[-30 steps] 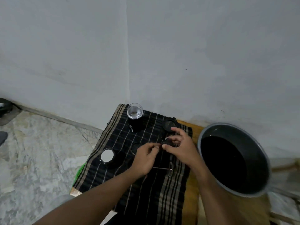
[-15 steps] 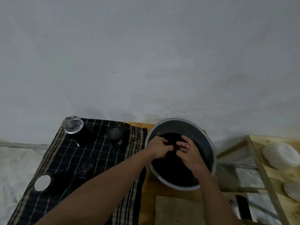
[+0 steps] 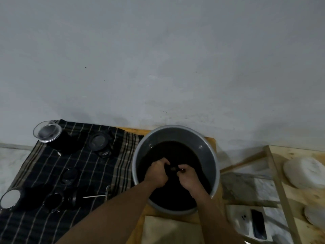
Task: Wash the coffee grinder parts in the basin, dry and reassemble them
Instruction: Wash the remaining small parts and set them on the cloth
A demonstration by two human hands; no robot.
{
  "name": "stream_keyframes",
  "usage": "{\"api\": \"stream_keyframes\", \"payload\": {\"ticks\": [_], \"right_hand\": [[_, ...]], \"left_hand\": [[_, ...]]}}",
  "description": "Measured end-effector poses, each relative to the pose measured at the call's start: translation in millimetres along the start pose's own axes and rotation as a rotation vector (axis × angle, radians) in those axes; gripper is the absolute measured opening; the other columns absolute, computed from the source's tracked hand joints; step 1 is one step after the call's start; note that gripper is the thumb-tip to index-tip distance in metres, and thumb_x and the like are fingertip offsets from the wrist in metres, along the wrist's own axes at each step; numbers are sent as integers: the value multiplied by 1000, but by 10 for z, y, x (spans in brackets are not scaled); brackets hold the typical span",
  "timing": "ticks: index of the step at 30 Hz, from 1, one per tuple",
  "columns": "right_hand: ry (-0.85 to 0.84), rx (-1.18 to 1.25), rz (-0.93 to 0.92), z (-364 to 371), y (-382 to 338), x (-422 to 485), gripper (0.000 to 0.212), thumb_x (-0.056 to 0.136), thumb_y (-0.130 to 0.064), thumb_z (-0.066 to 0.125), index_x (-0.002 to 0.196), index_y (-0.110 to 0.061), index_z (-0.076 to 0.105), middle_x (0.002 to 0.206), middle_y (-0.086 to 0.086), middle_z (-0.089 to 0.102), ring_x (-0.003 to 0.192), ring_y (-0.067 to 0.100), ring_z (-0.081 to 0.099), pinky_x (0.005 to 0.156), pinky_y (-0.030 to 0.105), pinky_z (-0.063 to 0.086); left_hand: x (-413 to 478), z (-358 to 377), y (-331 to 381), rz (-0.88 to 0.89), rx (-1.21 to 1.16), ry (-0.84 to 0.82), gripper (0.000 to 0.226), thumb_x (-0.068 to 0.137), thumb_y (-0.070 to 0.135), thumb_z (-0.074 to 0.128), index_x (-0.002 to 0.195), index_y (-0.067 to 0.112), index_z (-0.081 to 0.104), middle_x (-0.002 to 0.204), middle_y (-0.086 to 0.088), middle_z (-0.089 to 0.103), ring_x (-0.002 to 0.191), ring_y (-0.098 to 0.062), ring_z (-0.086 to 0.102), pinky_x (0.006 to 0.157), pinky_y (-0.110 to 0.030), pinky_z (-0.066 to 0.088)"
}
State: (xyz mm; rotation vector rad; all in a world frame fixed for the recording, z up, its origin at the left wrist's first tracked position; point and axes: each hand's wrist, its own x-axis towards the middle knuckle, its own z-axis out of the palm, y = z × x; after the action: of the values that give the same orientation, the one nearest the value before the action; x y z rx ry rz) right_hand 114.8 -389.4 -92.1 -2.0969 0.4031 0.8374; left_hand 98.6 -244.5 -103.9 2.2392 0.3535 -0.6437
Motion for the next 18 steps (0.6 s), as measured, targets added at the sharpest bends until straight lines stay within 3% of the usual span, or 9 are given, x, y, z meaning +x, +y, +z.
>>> {"api": "stream_keyframes", "payload": {"ticks": [4,6,8,10,14,16,18], "right_hand": [[-22,-43,-51,36,84,117,42,101,-16,55,142,-16,51,138,7,57,127,26,54,112,36,39],[-23,-17,-35,34,103,182,37,101,-26,56,137,-18,56,133,7,63,120,28,60,109,44,45],[-29,-32,-19,18,86,209,28,101,-34,54,116,-13,67,115,14,70,105,32,66,98,45,51],[2,-23,-16,24,87,245,32,101,-34,55,105,-7,70,106,18,72,100,34,67,92,43,53],[72,140,64,66,93,243,22,102,-27,53,107,-9,65,102,17,70,91,33,69,84,51,59],[-13,293,70,52,54,175,13,101,-19,57,110,-11,62,99,17,70,80,29,70,71,42,63],[-90,282,54,26,39,154,15,99,-14,61,113,-12,60,97,15,70,73,24,68,63,36,61]], "left_hand": [[39,47,-30,44,-97,14,48,87,9,73,134,14,64,133,-8,64,125,-22,59,93,-12,38],[60,14,3,-16,-235,27,37,95,14,67,132,10,67,128,-9,68,116,-21,64,91,-16,45],[86,3,32,-109,-360,9,24,101,17,60,118,8,75,110,-14,74,83,-19,70,74,-25,55],[90,34,43,-169,-432,-35,19,100,18,61,101,8,78,93,-15,75,62,-16,65,59,-26,54],[73,103,47,-204,-495,-36,7,94,13,68,91,14,74,87,-11,74,58,-17,65,54,-24,54],[100,103,24,-218,-529,12,11,96,13,68,99,6,76,88,-15,75,57,-19,65,56,-28,55],[124,99,2,-247,-590,31,18,96,16,69,103,0,75,84,-15,74,54,-19,65,57,-31,56]]}}
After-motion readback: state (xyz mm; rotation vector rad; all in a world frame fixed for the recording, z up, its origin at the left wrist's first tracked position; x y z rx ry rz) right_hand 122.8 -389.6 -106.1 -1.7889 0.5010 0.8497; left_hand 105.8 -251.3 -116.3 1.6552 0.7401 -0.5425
